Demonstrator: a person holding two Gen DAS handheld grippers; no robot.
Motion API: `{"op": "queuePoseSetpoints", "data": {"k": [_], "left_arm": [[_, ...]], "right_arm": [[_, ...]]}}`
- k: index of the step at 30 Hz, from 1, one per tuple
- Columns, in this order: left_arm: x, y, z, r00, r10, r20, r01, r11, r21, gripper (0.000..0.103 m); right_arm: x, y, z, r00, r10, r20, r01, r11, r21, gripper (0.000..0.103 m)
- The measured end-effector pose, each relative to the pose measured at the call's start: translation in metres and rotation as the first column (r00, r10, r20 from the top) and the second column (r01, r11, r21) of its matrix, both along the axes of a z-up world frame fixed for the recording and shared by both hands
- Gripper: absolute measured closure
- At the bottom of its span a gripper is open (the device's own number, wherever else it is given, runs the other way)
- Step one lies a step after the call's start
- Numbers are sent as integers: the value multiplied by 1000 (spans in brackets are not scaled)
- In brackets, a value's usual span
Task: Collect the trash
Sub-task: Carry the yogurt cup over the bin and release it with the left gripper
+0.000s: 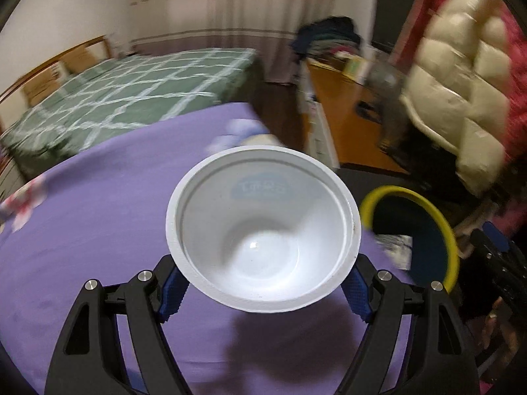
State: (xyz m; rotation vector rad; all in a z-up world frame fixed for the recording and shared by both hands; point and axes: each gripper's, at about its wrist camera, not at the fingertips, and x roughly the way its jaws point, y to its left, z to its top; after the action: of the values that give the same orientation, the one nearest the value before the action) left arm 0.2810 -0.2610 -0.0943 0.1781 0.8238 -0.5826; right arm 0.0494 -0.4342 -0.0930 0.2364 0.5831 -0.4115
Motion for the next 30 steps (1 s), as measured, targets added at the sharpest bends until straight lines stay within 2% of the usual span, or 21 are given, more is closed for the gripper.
{"op": "queuePoseSetpoints", "data": {"k": [8,14,18,19,20,22,25,30], "left_arm": [[-40,-113,-9,978,-205,-47,207,978,29,26],[-54,-175,-29,953,-285,-106,292,954,63,26],[-58,-201,-38,946,-302,-114,312,947,78,25],[-58,-207,-41,944,-310,-114,320,944,77,23],[-58,-213,-42,942,-317,-108,326,942,80,15],[-57,-221,-45,944,-316,-100,324,942,89,10],[-54,-216,-43,950,-295,-103,303,950,75,10],[-61,-162,-14,968,-242,-72,243,970,8,6]], "right_arm": [[-52,-45,-9,993,-120,-6,120,992,26,25],[-75,-66,-17,985,-172,-3,172,983,68,25],[-83,-73,-21,982,-189,-1,189,978,85,24],[-84,-74,-22,982,-191,-1,190,978,88,24],[-85,-75,-22,981,-192,0,191,977,90,24],[-85,-75,-22,982,-189,0,188,978,94,23],[-84,-68,-20,984,-176,2,175,980,93,23],[-79,-55,-17,992,-126,-3,126,987,96,20]]}}
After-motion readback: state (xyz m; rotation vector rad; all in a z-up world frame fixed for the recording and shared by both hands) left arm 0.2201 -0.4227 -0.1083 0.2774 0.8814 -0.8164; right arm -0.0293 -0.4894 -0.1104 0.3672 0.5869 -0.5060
